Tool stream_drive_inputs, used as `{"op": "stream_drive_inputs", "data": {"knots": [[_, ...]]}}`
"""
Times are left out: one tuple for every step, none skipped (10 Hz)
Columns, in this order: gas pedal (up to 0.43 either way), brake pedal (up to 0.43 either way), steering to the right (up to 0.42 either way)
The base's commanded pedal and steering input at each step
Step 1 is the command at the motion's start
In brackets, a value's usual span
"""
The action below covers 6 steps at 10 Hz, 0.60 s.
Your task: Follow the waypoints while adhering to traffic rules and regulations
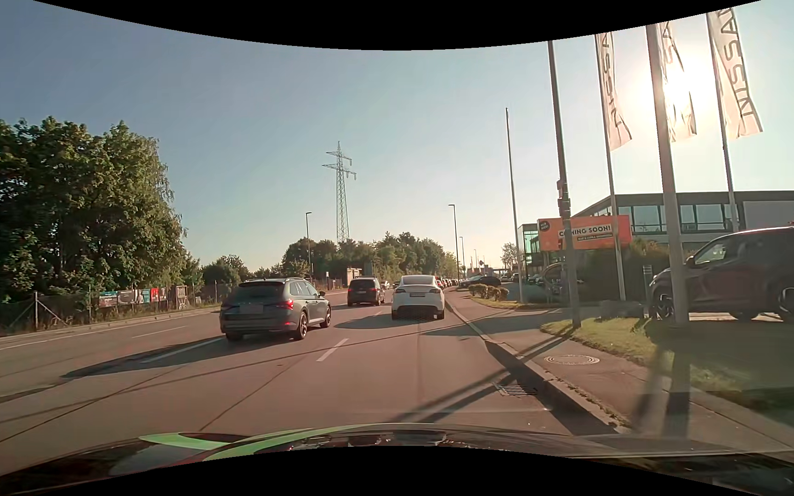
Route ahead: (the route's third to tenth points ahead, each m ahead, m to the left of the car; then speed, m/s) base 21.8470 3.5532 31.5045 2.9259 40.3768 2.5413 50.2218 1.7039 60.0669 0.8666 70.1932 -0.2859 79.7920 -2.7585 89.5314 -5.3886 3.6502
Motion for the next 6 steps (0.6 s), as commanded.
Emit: {"op": "stream_drive_inputs", "data": {"knots": [[0.000, 0.000, 0.012], [0.000, 0.000, 0.012], [0.000, 0.000, 0.012], [0.000, 0.000, 0.012], [0.000, 0.000, 0.012], [0.000, 0.000, 0.012]]}}
